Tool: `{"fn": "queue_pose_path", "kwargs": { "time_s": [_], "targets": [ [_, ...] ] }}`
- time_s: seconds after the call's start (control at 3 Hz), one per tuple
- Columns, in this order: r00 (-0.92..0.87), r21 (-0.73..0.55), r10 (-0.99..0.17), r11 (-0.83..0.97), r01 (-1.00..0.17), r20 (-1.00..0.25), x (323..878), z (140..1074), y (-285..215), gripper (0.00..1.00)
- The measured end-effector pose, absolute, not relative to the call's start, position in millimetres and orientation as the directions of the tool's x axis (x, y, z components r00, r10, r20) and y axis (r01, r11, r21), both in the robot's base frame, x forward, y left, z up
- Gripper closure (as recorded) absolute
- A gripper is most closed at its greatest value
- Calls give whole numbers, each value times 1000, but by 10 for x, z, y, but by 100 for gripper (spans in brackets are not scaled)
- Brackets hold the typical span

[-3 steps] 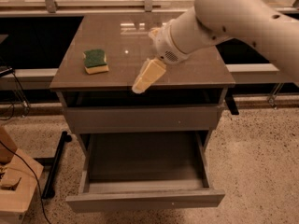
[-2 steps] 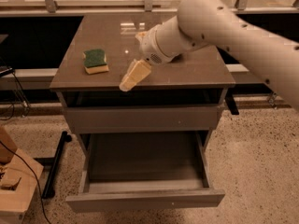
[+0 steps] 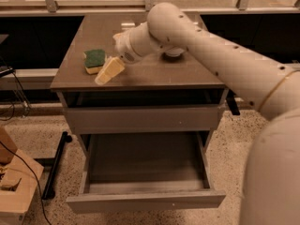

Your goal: Place sponge into middle drawer

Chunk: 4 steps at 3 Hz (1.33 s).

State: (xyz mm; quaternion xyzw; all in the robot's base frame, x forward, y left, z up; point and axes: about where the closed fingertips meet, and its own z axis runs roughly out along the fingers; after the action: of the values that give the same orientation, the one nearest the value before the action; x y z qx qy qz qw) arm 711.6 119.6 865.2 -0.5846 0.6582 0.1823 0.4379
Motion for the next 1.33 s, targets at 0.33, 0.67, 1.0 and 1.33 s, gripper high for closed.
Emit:
{"fn": "queue_pose_path", "kwargs": {
  "time_s": [0.33,0.67,1.0,1.33],
  "targets": [
    [94,-240,-580,180,-954,-809,7209,8540,1537,0],
    [93,-206,-549,148,-967,-831,7253,8454,1832,0],
    [17,-141,-528,194,-971,-849,7398,8279,1904,19],
    [-28,-113,-529,232,-966,-848,7454,8177,1727,42]
  ]
}}
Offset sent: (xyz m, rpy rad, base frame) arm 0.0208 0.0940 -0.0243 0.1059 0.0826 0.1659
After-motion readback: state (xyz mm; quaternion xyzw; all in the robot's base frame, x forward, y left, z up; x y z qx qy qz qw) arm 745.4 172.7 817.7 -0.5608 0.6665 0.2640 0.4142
